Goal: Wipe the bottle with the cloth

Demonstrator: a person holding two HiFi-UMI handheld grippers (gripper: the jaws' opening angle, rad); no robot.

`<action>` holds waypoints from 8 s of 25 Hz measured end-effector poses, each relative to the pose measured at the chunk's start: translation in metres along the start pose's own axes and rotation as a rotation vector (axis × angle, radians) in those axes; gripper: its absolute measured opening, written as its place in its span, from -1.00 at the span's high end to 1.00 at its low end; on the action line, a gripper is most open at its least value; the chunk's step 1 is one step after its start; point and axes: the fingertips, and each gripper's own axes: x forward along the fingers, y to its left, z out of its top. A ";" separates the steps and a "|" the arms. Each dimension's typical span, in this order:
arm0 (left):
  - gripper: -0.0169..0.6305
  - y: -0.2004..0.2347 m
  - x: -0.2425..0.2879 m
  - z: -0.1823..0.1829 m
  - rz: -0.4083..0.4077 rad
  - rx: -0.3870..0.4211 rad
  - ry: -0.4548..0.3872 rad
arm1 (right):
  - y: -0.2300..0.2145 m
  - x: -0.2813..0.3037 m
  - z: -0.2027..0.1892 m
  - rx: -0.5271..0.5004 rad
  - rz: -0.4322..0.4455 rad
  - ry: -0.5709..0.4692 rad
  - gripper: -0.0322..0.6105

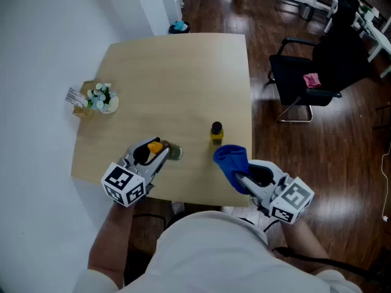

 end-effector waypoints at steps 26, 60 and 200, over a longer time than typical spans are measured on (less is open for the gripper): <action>0.45 -0.007 -0.086 0.078 -0.390 0.022 -0.108 | 0.059 0.141 0.004 -0.115 -0.021 0.017 0.61; 0.45 -0.031 -0.037 0.106 -0.227 -0.103 -0.129 | 0.101 0.075 0.040 -0.375 0.107 0.036 0.61; 0.32 0.059 -0.072 -0.176 0.132 -0.091 0.161 | 0.059 0.049 -0.051 0.177 -0.187 0.140 0.61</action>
